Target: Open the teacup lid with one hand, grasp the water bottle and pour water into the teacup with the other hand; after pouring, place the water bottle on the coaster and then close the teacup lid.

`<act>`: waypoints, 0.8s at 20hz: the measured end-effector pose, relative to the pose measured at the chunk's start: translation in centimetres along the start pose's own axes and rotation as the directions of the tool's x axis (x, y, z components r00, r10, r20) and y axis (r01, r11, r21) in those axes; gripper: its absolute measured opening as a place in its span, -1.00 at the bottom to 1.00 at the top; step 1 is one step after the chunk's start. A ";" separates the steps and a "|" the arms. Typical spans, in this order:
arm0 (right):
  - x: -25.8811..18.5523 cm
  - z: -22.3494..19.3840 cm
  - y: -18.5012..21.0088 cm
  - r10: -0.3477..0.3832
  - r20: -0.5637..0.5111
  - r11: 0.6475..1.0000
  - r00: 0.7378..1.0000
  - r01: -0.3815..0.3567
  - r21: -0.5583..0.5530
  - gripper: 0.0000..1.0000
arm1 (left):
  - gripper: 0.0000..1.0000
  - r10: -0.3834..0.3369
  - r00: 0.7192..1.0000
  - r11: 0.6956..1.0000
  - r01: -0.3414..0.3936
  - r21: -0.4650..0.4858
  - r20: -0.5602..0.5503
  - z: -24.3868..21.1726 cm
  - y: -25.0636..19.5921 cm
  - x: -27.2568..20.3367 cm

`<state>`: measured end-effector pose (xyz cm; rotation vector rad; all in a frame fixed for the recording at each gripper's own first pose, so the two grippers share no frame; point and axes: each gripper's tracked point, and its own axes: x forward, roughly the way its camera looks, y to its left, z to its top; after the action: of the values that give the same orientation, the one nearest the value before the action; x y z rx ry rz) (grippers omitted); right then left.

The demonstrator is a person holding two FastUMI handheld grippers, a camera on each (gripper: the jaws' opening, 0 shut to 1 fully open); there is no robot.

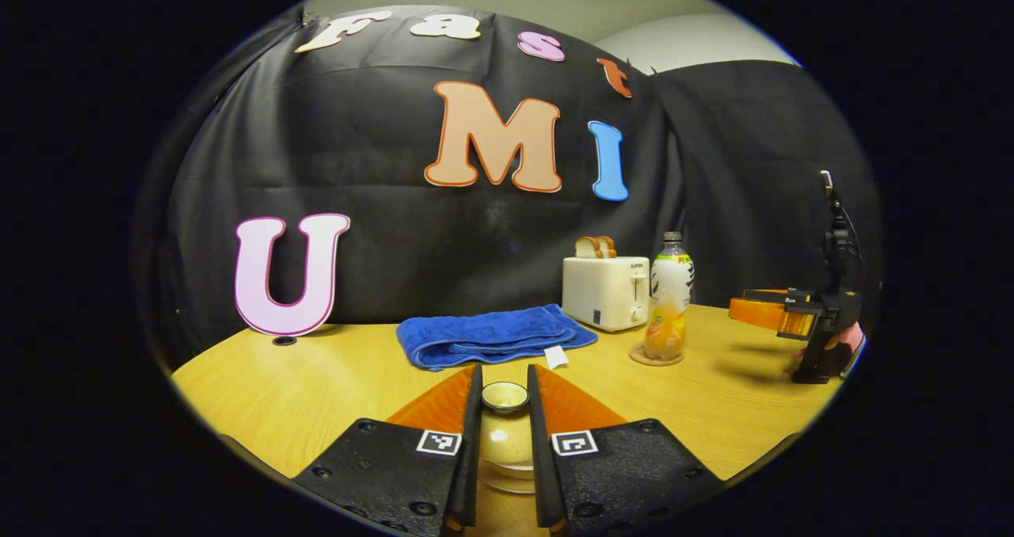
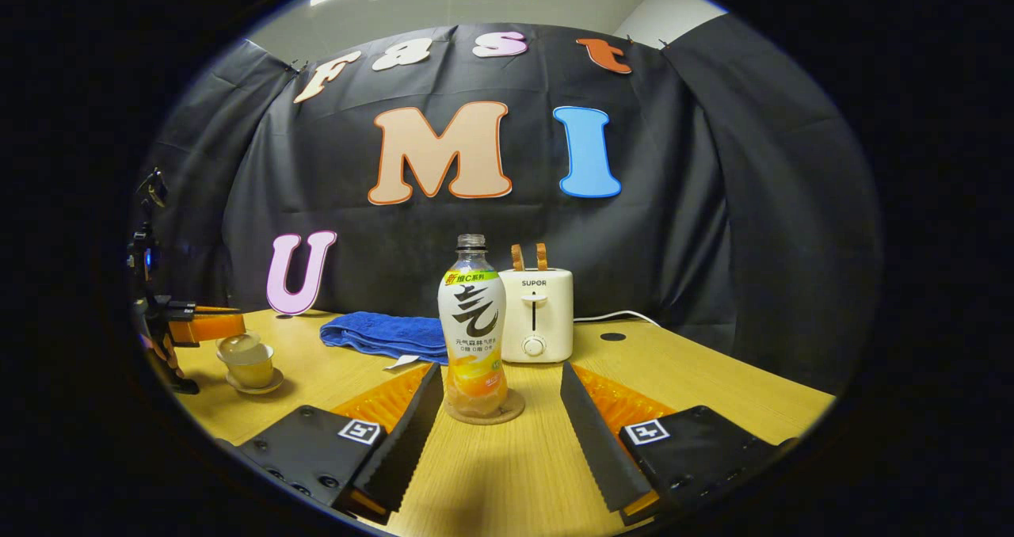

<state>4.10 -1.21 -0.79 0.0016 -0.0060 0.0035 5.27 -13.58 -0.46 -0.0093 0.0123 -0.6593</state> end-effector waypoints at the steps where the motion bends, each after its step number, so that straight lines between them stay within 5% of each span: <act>1: 0.0 0.0 -0.1 -0.006 0.000 1.000 1.000 0.006 -0.001 0.89 | -0.46 -0.015 1.000 1.000 0.015 0.001 -0.004 -0.1 -0.3 0.2; 8: -0.1 0.1 -1.2 -0.054 0.002 0.999 0.999 0.054 -0.002 0.89 | -0.46 -0.061 0.993 0.997 0.065 0.033 -0.103 -1.6 -1.5 0.9; 16: -0.4 0.1 -1.4 -0.064 0.002 0.998 0.998 0.064 -0.003 0.89 | -0.46 -0.039 0.992 0.999 0.041 0.020 -0.119 -1.7 -1.2 0.4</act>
<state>3.71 -2.60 -0.69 -0.0010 -0.0079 -0.0603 4.85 -14.78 -2.18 0.0511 0.1201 -0.6993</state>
